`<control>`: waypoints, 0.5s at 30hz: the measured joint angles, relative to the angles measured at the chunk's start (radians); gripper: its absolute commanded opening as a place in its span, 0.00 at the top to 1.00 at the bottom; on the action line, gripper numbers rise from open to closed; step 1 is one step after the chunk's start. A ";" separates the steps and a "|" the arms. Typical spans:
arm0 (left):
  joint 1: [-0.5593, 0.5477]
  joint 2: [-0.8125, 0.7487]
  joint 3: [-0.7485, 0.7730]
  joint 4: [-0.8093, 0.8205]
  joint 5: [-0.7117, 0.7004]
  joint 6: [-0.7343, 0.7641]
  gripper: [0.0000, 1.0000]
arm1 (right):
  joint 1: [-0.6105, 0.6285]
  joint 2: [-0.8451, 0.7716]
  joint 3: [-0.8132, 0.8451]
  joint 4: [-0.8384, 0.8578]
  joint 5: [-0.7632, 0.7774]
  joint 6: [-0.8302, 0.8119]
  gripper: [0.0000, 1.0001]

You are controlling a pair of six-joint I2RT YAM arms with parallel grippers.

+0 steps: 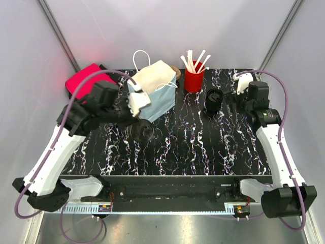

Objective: Pack the takeout coffee

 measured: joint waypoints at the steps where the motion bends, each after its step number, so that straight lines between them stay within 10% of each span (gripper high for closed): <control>1: -0.027 0.009 -0.003 0.000 -0.010 -0.002 1.00 | -0.010 0.013 0.000 0.011 0.001 0.011 0.00; 15: -0.232 0.369 0.010 0.178 -0.069 -0.068 1.00 | -0.147 0.063 0.031 0.068 -0.008 0.089 0.00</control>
